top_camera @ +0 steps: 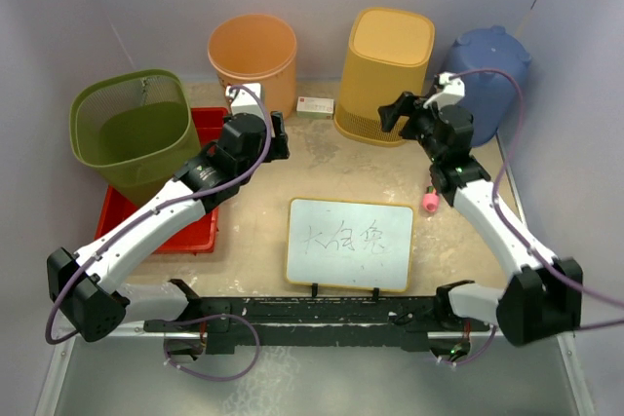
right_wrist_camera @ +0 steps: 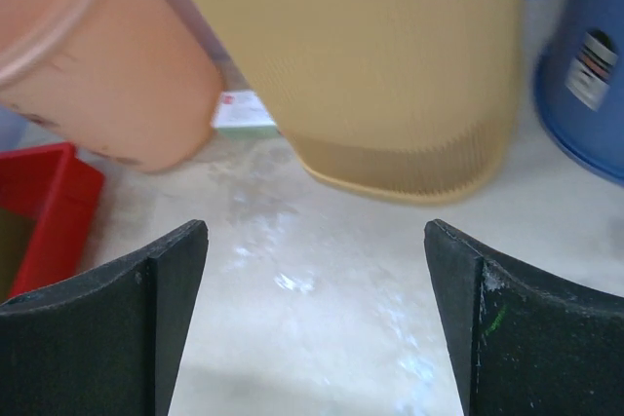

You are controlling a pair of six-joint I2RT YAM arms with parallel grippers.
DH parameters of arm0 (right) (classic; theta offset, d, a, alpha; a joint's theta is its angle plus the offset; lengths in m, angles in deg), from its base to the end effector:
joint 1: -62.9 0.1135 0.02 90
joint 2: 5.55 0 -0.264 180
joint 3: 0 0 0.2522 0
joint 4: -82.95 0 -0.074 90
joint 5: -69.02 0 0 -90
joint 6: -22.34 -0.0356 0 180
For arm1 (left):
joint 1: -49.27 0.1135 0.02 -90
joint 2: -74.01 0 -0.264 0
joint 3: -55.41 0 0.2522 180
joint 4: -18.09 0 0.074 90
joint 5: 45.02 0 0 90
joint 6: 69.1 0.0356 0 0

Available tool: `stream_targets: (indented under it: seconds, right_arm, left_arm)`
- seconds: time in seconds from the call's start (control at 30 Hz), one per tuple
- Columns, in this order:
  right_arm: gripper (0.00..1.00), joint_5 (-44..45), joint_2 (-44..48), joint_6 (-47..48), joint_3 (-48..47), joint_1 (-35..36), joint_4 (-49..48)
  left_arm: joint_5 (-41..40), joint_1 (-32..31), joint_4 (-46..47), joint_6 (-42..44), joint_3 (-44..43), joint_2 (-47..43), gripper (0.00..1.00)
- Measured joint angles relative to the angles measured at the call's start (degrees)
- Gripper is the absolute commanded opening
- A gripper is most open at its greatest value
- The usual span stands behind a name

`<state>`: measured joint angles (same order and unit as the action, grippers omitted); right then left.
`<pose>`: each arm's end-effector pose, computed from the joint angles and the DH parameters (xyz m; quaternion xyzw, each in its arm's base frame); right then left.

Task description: Turn the large container upside down

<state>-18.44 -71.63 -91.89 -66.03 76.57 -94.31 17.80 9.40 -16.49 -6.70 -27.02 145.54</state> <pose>0.2672 0.0634 0.3493 0.0818 0.7195 0.2087 0.6574 0.2259 -0.1675 0.3692 -0.0408 0.8228 -0.1317 0.5514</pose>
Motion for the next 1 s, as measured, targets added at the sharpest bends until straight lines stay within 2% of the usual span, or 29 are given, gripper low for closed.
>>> stream_targets:
  seconds: [0.17, 0.27, 0.4, 0.57, 0.8, 1.0]
  right_arm:
    - [1.0, 10.0, 6.3, 0.5, 3.3, 0.0, 12.9]
    - [1.0, 14.8, 5.0, 0.1, 3.4, -0.7, 20.5]
    - [1.0, 15.7, 1.2, -1.0, 3.4, -3.2, 26.7]
    - [0.99, 14.3, -1.0, -2.4, 3.2, -4.5, 29.4]
    - [0.99, 13.0, 3.6, -4.0, 2.9, -4.4, 28.5]
    - [0.99, 13.0, 6.7, -4.5, 3.1, -4.4, 27.8]
  left_arm:
    - [-0.3, 0.0, 0.0, 1.7, -2.0, 1.6, 0.69]
    - [-0.3, 0.1, -1.8, 2.9, -5.7, 5.4, 0.69]
    - [0.0, 1.7, -4.8, 4.5, -15.5, 13.8, 0.7]
    - [2.0, 5.6, -5.7, 5.8, -20.9, 17.7, 0.76]
    - [8.1, 17.3, -5.0, 5.6, -31.7, 24.3, 0.78]
    - [9.2, 18.3, -1.6, 7.8, -33.4, 28.6, 0.78]
